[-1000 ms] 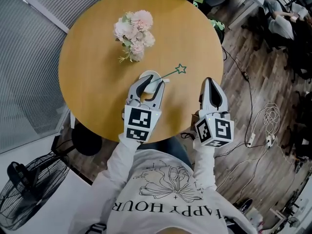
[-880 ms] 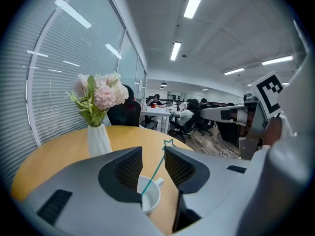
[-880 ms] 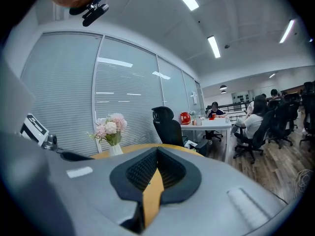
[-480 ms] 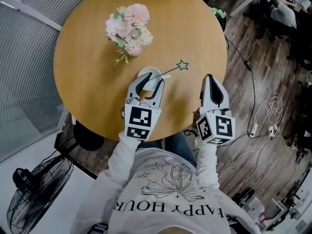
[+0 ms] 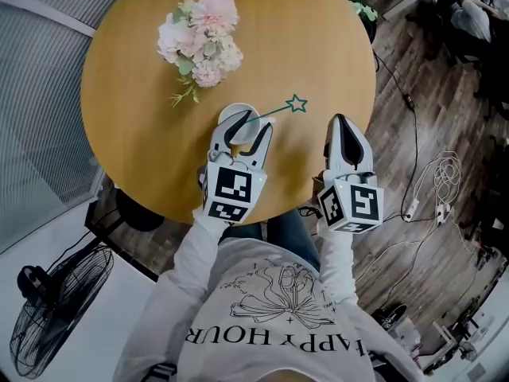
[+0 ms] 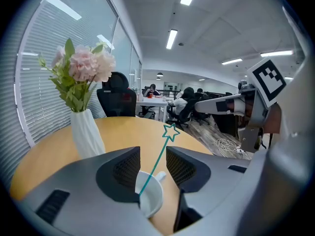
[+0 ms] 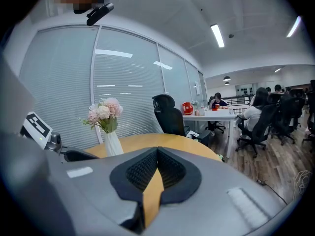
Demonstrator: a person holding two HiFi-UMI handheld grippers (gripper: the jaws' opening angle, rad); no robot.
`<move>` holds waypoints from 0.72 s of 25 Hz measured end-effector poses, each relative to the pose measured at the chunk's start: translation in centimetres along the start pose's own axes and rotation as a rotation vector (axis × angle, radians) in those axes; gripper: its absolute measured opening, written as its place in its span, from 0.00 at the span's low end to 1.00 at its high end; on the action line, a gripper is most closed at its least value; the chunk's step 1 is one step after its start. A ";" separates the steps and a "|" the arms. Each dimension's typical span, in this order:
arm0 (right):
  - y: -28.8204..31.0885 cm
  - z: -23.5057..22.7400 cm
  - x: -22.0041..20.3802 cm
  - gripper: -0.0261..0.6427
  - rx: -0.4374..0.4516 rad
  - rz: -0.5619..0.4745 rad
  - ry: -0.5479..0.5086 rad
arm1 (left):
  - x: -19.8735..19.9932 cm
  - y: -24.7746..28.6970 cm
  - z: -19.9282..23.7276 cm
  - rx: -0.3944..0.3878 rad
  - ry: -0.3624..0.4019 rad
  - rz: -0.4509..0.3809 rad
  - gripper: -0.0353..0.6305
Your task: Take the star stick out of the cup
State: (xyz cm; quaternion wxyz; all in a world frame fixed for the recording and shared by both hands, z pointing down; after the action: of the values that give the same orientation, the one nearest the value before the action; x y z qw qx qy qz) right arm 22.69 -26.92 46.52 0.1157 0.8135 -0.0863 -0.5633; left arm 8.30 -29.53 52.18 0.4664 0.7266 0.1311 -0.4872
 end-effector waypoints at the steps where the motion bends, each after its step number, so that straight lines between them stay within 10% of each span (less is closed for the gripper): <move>1: 0.2 -0.1 -0.1 0.06 0.004 0.005 0.003 | -0.1 0.2 -0.1 -0.002 -0.001 0.003 0.28; 18: 1.3 -1.2 -2.3 0.06 0.023 0.064 0.032 | -1.9 3.6 -1.4 -0.037 0.115 0.066 0.28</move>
State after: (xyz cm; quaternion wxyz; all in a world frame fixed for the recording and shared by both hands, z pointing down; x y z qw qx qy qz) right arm 22.99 -27.41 49.35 0.1255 0.8206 -0.1168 -0.5452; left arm 10.47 -29.81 55.84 0.4873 0.7486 0.1426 -0.4264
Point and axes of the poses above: the fingertips, and each gripper's own axes: y forward along the fingers, z to its left, x out of its top, the point moved 1 cm from there along -y, backward along the fingers, and after that the axes turned 10 degrees about y, right-handed, at the moved point
